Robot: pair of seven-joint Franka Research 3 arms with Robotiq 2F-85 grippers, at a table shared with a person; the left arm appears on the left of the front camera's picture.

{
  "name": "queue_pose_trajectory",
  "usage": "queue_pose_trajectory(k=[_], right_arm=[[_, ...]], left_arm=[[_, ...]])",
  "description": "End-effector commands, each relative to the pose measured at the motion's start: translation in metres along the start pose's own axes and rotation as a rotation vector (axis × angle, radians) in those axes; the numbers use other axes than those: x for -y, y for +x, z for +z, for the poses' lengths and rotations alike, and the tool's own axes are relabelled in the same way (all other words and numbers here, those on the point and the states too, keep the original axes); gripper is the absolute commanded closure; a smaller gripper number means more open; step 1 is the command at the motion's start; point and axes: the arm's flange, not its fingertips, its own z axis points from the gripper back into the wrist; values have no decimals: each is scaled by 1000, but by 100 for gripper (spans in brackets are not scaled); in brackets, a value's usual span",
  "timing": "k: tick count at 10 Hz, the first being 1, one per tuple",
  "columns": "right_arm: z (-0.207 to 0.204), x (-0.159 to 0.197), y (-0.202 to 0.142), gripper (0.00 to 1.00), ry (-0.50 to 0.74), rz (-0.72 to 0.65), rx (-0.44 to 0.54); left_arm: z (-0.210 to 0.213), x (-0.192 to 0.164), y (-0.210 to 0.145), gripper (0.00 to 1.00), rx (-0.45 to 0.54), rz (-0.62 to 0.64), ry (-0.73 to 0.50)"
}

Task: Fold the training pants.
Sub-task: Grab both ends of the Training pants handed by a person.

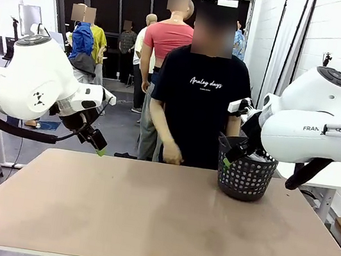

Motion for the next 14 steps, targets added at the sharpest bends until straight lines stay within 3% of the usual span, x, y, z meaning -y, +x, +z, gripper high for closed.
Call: queue_pose_trajectory(k=[1, 14], right_arm=[[0, 0, 0, 0, 3, 0, 1], [0, 0, 0, 0, 3, 0, 1]], left_arm=[[0, -1, 2, 0, -1, 2, -1], [0, -1, 2, 0, -1, 2, -1]])
